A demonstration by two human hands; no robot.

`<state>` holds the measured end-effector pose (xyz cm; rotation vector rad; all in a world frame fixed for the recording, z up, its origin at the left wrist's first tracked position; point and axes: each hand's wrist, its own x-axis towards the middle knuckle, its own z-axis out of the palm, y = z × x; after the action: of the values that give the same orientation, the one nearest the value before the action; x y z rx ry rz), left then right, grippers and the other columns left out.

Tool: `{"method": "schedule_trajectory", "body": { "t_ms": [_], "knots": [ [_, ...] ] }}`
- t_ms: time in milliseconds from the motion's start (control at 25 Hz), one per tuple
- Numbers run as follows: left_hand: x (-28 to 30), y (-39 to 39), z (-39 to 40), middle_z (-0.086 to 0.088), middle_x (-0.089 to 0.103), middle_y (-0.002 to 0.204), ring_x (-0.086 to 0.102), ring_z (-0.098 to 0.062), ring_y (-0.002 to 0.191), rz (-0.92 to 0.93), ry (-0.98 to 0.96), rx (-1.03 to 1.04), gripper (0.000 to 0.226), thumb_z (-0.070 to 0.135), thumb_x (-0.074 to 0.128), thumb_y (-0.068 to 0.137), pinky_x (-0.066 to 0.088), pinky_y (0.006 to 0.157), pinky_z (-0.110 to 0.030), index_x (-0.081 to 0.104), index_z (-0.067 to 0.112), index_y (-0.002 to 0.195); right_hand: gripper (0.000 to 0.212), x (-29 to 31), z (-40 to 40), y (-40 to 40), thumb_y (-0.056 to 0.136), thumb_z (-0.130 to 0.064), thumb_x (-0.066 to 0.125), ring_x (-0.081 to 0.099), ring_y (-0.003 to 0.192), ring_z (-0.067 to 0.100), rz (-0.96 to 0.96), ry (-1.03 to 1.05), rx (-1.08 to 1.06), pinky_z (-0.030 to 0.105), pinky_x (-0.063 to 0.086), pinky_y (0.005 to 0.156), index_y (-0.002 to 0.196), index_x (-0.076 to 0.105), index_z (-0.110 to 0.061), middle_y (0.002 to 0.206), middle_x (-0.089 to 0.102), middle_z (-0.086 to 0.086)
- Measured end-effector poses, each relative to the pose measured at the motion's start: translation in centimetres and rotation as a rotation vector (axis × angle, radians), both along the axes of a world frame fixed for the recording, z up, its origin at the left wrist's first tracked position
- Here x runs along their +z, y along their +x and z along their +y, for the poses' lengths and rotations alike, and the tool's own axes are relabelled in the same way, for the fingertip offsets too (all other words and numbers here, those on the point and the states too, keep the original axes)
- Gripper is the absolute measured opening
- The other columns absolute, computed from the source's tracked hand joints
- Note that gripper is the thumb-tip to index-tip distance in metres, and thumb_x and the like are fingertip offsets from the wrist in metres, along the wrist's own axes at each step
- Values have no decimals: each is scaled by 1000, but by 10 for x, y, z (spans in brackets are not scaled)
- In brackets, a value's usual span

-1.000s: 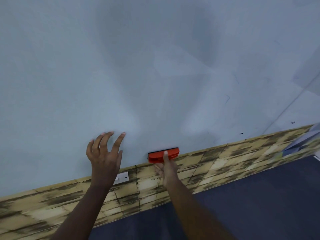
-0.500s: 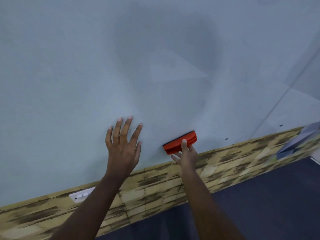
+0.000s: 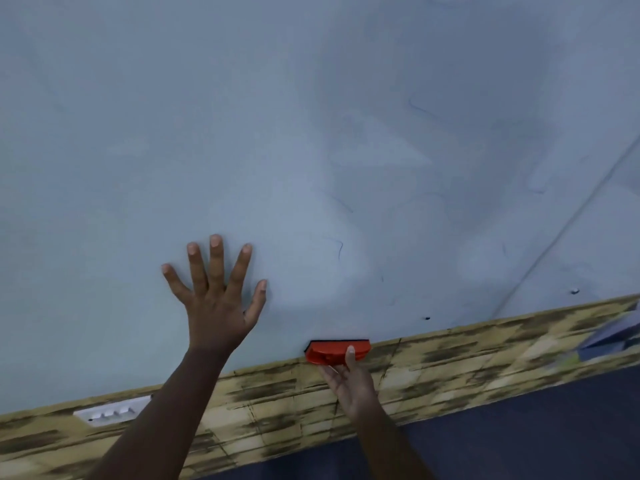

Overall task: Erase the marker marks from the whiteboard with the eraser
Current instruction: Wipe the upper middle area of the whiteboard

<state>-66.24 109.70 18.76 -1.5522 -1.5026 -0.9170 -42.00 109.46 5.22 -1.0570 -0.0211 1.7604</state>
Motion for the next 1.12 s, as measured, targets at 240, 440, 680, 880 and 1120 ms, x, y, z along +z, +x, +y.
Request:
{"method": "schedule_trajectory", "body": {
  "t_ms": [240,440,680,880,1120],
  "knots": [
    [-6,-2,3,-4,-14,178,-15,-30,164,38,9,34,81,52,49,106,-14,126,-63,8,28,171,51,1,5,-19,102,-35,61,71,95,38,-402,55,-207,41,64,69,140,55,-3,114,68,21],
    [-11,0,7,-5,-13,178,-14,-31,164,27,27,51,79,52,45,106,-13,127,-63,8,27,171,71,58,0,-38,89,-58,66,69,101,24,-809,365,-364,48,64,80,152,50,-29,119,60,-2],
    [-16,5,7,-5,-14,178,-15,-32,164,7,17,44,78,52,41,107,-14,126,-63,4,27,171,70,57,-12,-49,91,-42,73,51,98,18,-1466,841,-197,39,55,76,154,45,-33,108,47,-3],
    [-19,3,5,-6,-12,178,-14,-31,164,5,2,30,78,53,42,107,-13,127,-62,7,25,171,61,59,-4,-22,97,-53,60,54,94,21,-1871,1091,-88,39,49,75,153,43,-37,109,54,2],
    [-20,7,-5,-8,-4,179,-5,-34,165,-2,-20,11,80,48,52,105,-2,128,-66,15,22,171,72,104,14,8,88,-53,69,60,96,-2,-1014,554,-351,41,59,90,154,41,-41,117,55,-5]
  ]
}}
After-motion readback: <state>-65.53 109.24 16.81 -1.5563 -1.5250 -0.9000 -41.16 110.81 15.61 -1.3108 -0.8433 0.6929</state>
